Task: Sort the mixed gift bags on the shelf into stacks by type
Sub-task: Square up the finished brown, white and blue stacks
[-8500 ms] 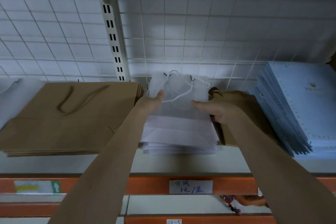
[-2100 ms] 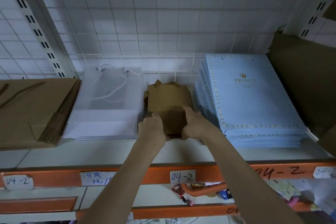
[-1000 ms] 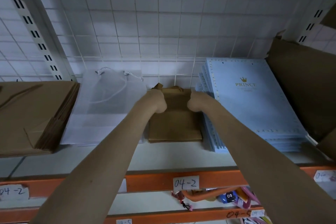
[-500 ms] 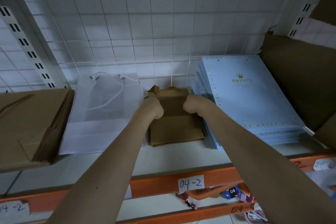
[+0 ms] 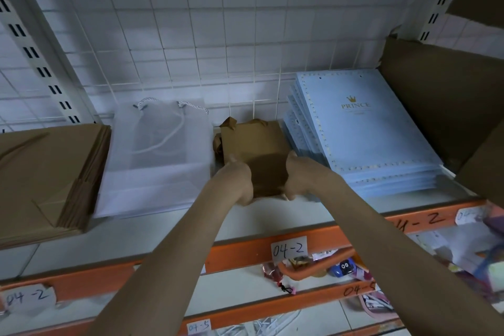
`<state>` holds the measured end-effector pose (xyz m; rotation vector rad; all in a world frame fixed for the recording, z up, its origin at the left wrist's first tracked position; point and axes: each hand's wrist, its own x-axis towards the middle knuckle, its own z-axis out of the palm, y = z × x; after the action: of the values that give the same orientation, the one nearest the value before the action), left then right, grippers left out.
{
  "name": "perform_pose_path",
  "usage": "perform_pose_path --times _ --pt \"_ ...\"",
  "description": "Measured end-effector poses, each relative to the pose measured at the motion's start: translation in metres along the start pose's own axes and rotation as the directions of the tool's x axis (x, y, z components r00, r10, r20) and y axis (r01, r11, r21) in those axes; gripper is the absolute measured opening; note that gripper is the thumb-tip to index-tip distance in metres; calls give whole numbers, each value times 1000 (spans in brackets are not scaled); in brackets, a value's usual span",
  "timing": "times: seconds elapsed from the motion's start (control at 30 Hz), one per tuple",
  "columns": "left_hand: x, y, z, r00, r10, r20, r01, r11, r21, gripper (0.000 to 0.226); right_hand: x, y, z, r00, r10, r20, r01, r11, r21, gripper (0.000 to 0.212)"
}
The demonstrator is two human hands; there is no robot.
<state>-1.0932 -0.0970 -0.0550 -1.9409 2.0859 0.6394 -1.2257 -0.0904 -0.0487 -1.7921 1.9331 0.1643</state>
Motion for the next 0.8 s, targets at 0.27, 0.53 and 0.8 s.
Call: perform_pose_path --times 0.27,0.53,0.8 --pt "1 -4 4 997 -23 -69 23 1000 6 49 -6 3 12 989 -2 -147 14 997 76 5" --pt "-6 -1 7 985 -7 -170 14 999 40 25 -6 2 11 975 44 -217 -38 999 32 18" --pt "-17 9 0 936 138 -324 -160 986 -42 25 -31 27 -32 920 -99 -379 129 990 55 10"
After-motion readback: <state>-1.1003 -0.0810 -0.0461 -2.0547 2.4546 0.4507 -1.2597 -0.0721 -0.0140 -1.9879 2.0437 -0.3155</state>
